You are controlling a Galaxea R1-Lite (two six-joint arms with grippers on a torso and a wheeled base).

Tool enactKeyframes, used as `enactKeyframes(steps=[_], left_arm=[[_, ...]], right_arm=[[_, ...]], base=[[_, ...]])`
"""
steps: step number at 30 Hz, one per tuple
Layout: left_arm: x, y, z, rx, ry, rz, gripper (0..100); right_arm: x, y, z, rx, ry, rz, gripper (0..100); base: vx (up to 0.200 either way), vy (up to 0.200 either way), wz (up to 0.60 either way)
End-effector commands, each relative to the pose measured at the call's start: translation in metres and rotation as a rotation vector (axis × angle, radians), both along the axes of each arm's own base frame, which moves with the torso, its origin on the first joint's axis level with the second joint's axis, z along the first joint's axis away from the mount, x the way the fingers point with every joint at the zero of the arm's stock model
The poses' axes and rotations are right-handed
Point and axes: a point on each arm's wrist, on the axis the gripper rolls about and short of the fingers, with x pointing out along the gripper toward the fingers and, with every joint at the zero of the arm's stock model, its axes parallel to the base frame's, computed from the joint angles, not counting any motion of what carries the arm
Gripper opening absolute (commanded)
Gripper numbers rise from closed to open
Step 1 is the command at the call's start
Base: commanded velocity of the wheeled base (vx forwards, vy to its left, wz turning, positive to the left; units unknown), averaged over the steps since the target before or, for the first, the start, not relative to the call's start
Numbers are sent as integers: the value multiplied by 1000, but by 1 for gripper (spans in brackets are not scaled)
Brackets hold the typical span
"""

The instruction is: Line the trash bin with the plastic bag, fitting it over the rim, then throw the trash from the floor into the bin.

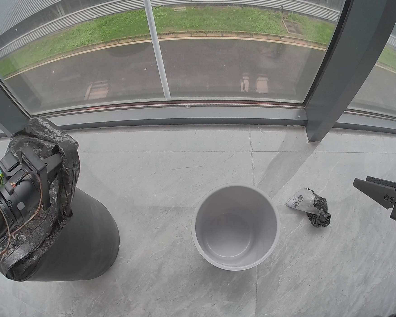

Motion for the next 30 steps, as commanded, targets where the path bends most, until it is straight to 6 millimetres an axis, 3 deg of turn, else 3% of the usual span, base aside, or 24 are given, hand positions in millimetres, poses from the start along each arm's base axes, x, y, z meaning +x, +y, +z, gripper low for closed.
enactKeyframes(steps=[1,5,12,15,18,23,25,30], left_arm=[[-25,14,12,-201,196,-574,0],[-23,10,9,-201,222,-689,0],[-37,-23,18,-170,193,-850,0],[-49,-44,35,-157,128,-879,0],[-52,-51,45,-156,92,-882,0],[-38,-58,49,-162,91,-809,0],[-21,-66,46,-155,109,-737,0],[-5,-87,45,-29,60,-634,0]], right_arm=[[-6,6,-3,-3,4,55,100],[-6,13,-6,-7,17,107,100],[6,35,-7,-51,43,230,100],[16,48,-5,-105,25,258,100],[21,61,-4,-124,27,250,100],[23,77,-6,-147,40,265,100],[24,83,-6,-151,39,285,100],[30,89,-4,-152,42,287,100]], base=[[0,0,0],[0,0,0],[0,0,0],[0,0,0],[0,0,0],[0,0,0],[0,0,0],[0,0,0]])
